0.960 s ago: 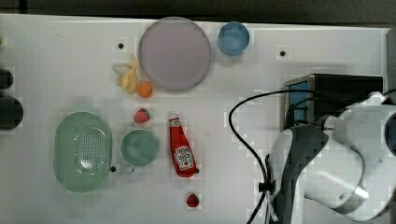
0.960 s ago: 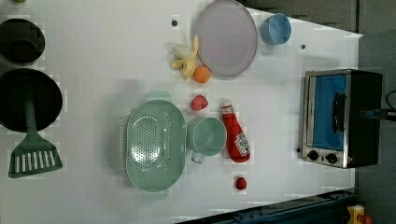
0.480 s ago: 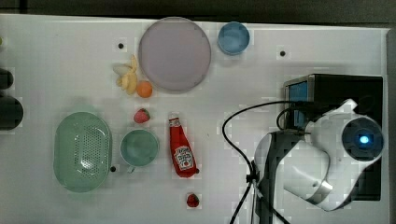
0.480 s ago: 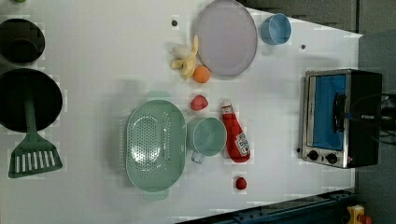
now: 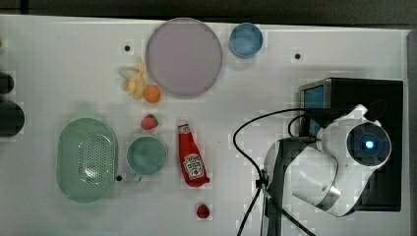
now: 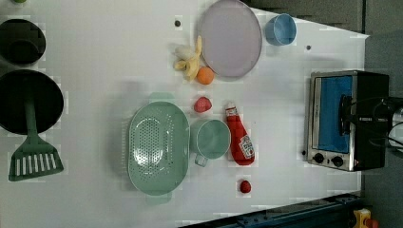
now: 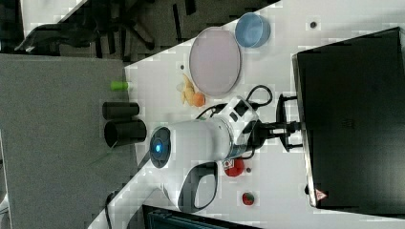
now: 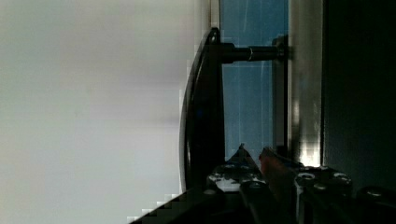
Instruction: Flap open oven.
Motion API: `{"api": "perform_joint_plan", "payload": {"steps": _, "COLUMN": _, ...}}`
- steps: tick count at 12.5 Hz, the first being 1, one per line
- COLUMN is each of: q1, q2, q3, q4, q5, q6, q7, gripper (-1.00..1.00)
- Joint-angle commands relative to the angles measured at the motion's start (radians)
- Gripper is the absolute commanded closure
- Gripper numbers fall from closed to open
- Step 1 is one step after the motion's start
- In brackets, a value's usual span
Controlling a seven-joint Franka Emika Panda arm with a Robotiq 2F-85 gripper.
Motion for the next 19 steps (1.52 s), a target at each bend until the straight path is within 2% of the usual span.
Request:
{"api": "perform_joint_plan", "payload": {"steps": 1, "q1": 0.059, "q2": 0.020, "q3": 0.033, "q4": -0.014, "q5": -0.109, "q6": 0.021, "q7": 0.099, "gripper": 0.65}}
{"api": "perform_joint_plan", "payload": {"steps": 9, "q1": 0.186, "q2": 0.145, "q3": 0.126, "q4": -0.021, "q5": -0.514, "q6": -0.041, "q7": 0.665, "gripper": 0.65}}
{"api": "perform_joint_plan", "payload": {"steps": 15, "q1": 0.336, "q2": 0.285, "q3": 0.162, "q4": 0.015, "q5": -0.733, "q6": -0.200, "q7": 1.137, "gripper": 0.65}}
{"api": "perform_joint_plan", "payload": {"steps": 19, "q1": 0.420, "q2": 0.441, "q3": 0.165, "q4": 0.104, "q5": -0.818, "q6": -0.252, "q7": 1.244, "gripper": 0.65}}
